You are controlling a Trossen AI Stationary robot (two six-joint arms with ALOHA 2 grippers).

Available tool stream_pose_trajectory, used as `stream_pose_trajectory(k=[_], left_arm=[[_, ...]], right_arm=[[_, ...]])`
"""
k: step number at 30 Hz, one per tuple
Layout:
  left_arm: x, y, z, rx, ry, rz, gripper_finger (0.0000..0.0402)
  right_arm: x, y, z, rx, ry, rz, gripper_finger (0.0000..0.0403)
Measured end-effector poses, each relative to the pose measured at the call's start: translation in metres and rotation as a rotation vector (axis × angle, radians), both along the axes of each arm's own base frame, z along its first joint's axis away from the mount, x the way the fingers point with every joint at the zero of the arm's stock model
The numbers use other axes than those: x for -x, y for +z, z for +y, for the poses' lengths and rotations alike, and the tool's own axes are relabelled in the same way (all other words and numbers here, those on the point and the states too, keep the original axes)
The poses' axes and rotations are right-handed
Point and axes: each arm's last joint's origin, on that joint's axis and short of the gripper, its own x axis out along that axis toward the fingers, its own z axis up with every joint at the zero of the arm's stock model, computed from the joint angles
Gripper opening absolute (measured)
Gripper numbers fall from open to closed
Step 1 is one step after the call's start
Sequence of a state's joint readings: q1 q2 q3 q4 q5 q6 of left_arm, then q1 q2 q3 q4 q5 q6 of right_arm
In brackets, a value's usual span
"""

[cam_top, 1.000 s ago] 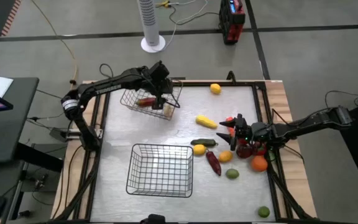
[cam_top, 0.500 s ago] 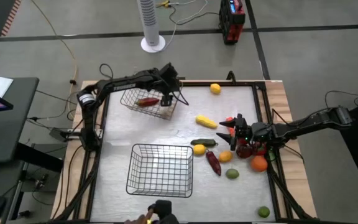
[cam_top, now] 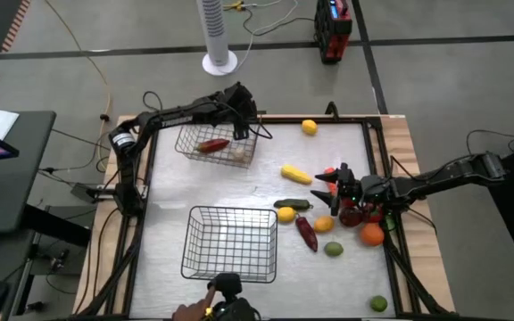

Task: Sort produce into baskets
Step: Adjust the top wire basket

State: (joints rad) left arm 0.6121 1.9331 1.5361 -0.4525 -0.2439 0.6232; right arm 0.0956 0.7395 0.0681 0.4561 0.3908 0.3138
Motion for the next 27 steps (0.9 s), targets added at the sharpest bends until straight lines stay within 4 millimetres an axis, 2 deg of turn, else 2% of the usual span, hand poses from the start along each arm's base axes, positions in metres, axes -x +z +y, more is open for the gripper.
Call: stream_pose_trajectory(k=[11,22,27], left_arm=[[-0.003,0.008,0.006,-0.168,0.041,0.022,0.0261],[-0.003,0.010,0.008,-0.178,0.023,0.010,0.0261],[-0.003,0.026,0.000,-0.218,-0.026,-0.016,0.0261]], right_arm=[[0.000,0.000,0.000,-0.002,0.000,-0.001,0.0324],[0.000,0.000,0.000,-0.002,0.000,-0.001,0.0324],[0.000,0.000,0.000,0.001,0.001,0.001,0.0324]])
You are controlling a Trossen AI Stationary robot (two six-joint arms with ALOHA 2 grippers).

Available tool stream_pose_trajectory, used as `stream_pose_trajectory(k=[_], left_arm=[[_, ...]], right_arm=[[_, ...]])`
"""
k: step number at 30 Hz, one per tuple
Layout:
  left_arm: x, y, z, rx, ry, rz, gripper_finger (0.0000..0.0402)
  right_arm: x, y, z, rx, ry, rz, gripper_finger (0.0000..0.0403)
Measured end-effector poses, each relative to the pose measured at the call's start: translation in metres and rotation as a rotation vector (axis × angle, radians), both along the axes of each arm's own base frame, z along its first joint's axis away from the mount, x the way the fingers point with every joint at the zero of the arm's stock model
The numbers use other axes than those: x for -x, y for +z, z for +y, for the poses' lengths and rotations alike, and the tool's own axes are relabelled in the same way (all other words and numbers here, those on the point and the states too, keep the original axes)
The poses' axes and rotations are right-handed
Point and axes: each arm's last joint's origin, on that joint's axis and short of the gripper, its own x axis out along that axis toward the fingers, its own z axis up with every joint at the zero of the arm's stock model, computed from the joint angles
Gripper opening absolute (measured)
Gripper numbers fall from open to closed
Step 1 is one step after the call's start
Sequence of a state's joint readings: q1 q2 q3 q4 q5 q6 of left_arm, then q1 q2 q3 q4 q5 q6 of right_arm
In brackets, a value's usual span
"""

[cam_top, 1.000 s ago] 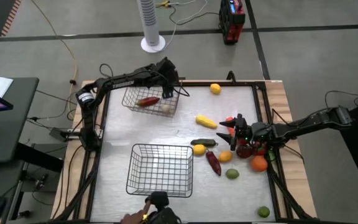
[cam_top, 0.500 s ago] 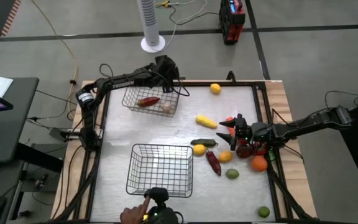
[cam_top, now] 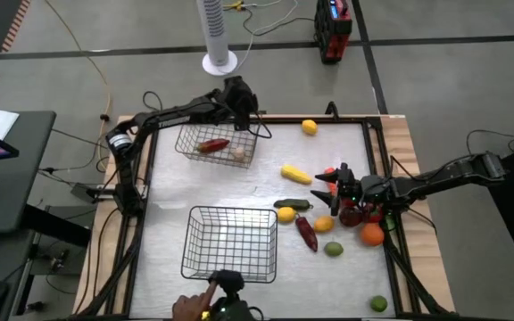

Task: Sort produce into baskets
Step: Adjust the top wire basket, then put the red tomato into the bottom wire basket

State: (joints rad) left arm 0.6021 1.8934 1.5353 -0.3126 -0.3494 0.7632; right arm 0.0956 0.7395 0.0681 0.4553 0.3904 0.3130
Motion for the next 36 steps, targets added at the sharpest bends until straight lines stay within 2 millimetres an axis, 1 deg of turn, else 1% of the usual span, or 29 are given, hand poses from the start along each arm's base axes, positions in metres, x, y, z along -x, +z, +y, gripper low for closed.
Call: stream_pose_trajectory(k=[2,4,5,7,10,12,16,19,25,28,32,36], left_arm=[[0.000,0.002,-0.003,0.047,-0.070,-0.022,0.0261],[0.000,-0.001,-0.006,0.111,-0.144,-0.018,0.0261],[0.001,-0.003,-0.006,0.131,-0.154,-0.009,0.0261],[0.000,-0.010,-0.004,0.143,-0.149,0.013,0.0261],[0.002,-0.026,0.002,0.162,-0.111,0.093,0.0261],[0.001,-0.036,0.007,0.130,-0.062,0.138,0.0261],[-0.003,-0.046,0.015,0.036,0.027,0.176,0.0261],[-0.007,-0.050,0.015,0.021,0.016,0.177,0.0261],[-0.012,-0.049,0.009,-0.014,-0.015,0.217,0.0261],[-0.013,-0.045,0.003,-0.016,-0.028,0.217,0.0261],[-0.015,-0.027,-0.008,-0.061,-0.059,0.209,0.0261],[-0.012,-0.002,-0.025,-0.110,-0.067,0.199,0.0261]], right_arm=[[0.000,0.000,0.000,0.000,0.000,0.002,0.0324],[0.000,0.000,0.000,0.000,0.000,0.002,0.0324],[0.000,0.000,0.000,0.000,0.000,0.002,0.0324],[0.000,0.000,0.000,0.000,0.000,0.002,0.0324],[0.000,0.000,0.000,0.000,0.000,0.001,0.0324],[0.000,0.000,0.000,0.000,0.000,0.002,0.0324],[0.000,0.000,0.000,0.000,0.000,0.002,0.0324],[0.000,0.000,0.000,0.000,0.000,0.001,0.0324],[0.000,0.000,0.000,0.000,0.000,0.005,0.0324],[0.000,-0.001,0.000,0.000,0.000,0.006,0.0324],[0.000,-0.001,0.000,0.001,0.000,0.013,0.0324],[0.001,-0.003,0.000,0.002,0.000,0.032,0.0324]])
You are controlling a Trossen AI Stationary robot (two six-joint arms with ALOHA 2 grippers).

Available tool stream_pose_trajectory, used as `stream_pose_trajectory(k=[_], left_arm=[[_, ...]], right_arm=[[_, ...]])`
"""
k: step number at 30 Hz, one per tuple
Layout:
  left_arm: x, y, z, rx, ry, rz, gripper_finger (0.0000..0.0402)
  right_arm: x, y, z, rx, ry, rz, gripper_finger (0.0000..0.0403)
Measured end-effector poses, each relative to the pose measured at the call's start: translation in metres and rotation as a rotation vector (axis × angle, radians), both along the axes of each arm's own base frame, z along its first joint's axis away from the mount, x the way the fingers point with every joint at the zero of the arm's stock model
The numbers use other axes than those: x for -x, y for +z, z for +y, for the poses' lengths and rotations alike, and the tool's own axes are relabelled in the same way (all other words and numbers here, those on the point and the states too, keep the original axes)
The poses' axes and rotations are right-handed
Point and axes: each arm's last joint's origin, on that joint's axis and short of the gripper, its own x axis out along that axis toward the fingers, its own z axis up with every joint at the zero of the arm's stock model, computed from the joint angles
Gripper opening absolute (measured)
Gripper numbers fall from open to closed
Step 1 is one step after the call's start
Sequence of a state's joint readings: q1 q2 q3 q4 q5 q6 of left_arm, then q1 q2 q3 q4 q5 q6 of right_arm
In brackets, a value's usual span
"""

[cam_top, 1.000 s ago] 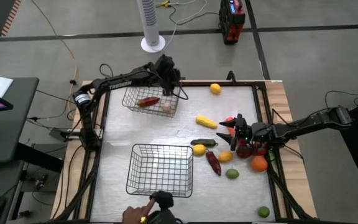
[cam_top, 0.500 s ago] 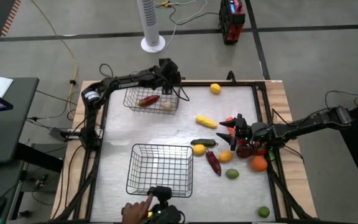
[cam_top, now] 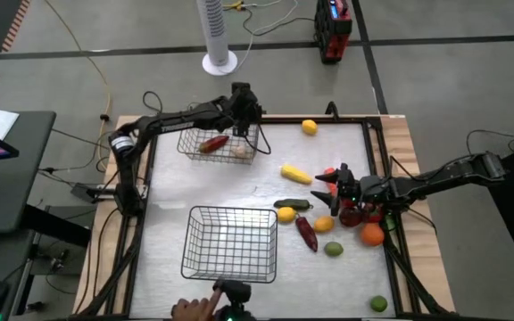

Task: Sort produce into baskets
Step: Put the red tomato into the bottom wire basket

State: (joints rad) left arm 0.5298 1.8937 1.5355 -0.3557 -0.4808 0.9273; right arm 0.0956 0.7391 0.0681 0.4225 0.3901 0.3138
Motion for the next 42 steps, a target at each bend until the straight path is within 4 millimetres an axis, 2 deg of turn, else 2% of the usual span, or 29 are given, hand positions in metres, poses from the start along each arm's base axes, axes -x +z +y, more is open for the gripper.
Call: stream_pose_trajectory(k=[4,9,12,16,21,26,29,33,38,42], left_arm=[[0.008,0.018,-0.021,0.023,0.028,0.001,0.0261],[0.006,0.032,-0.055,0.252,-0.051,-0.177,0.0261],[-0.001,0.036,-0.074,0.362,-0.118,-0.248,0.0261],[-0.010,0.035,-0.098,0.406,-0.181,-0.250,0.0261],[-0.017,0.035,-0.121,0.397,-0.220,-0.237,0.0261],[-0.012,0.043,-0.132,0.412,-0.197,-0.254,0.0261],[-0.009,0.045,-0.135,0.467,-0.175,-0.273,0.0261],[-0.006,0.043,-0.139,0.599,-0.175,-0.280,0.0261],[-0.008,0.033,-0.143,0.683,-0.199,-0.304,0.0261],[-0.009,0.024,-0.148,0.694,-0.211,-0.296,0.0261]], right_arm=[[0.000,0.000,0.000,0.016,0.002,0.005,0.0324],[-0.001,0.001,-0.010,0.109,-0.048,0.028,0.0324],[-0.003,-0.002,-0.019,0.124,-0.100,0.049,0.0324],[-0.008,-0.008,-0.028,0.121,-0.116,0.079,0.0324],[-0.032,0.002,-0.040,0.088,-0.063,0.156,0.0324],[-0.058,0.012,-0.048,0.104,-0.039,0.313,0.0324],[-0.066,0.011,-0.050,0.089,-0.031,0.411,0.0324],[-0.066,0.011,-0.046,0.055,0.006,0.624,0.0324],[-0.064,0.036,-0.037,-0.053,0.001,0.865,0.0324],[-0.057,0.046,-0.031,-0.082,0.009,1.010,0.0326]])
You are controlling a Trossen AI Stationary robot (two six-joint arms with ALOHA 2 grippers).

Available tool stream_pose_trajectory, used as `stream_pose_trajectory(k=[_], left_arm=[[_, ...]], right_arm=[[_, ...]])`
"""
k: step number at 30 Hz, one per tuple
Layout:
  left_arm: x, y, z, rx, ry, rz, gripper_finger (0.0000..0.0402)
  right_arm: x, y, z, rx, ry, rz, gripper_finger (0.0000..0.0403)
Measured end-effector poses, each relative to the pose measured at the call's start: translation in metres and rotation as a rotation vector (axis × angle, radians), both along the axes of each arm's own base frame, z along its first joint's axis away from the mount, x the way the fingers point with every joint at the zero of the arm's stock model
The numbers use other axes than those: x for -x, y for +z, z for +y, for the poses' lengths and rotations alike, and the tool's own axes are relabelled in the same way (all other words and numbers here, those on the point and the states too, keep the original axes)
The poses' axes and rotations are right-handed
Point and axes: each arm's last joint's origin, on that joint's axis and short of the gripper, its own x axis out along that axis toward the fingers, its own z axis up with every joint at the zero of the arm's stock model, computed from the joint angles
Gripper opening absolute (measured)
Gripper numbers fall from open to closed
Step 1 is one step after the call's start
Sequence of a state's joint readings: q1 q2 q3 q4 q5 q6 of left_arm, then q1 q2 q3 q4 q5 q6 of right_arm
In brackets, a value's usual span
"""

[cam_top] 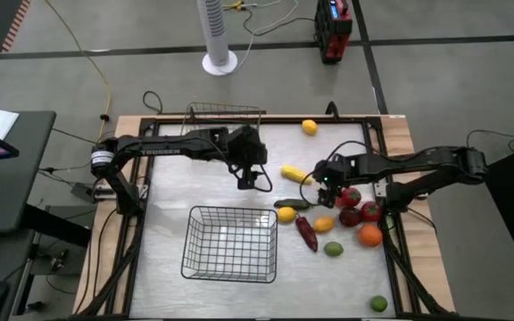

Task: Sort produce into baskets
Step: Put the red tomato into the bottom wire basket

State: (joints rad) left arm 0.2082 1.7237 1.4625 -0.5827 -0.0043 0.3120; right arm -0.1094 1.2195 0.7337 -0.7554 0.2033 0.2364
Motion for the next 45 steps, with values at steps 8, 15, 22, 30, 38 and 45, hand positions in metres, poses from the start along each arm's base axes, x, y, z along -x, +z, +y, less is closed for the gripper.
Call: stream_pose_trajectory(k=[8,15,22,30,38,45], left_arm=[[0.001,0.000,-0.019,-0.023,-0.029,-0.007,0.0261],[-0.003,-0.003,-0.036,-0.033,-0.071,-0.062,0.0261],[0.001,-0.019,-0.042,-0.070,-0.016,-0.059,0.0261],[0.001,-0.026,-0.048,-0.072,-0.042,-0.076,0.0261],[0.016,-0.003,-0.053,-0.108,-0.022,-0.103,0.0261],[0.041,0.031,-0.054,-0.113,-0.002,-0.181,0.0261]], right_arm=[[0.027,0.007,-0.002,-0.125,-0.119,0.282,0.0362],[0.036,0.001,-0.003,-0.236,-0.154,0.338,0.0394],[0.044,-0.015,-0.004,-0.249,-0.163,0.387,0.0392],[0.037,-0.035,-0.006,-0.289,-0.185,0.507,0.0372],[0.029,-0.041,-0.005,-0.284,-0.155,0.591,0.0331],[0.013,-0.028,0.000,-0.220,-0.097,0.529,0.0325]])
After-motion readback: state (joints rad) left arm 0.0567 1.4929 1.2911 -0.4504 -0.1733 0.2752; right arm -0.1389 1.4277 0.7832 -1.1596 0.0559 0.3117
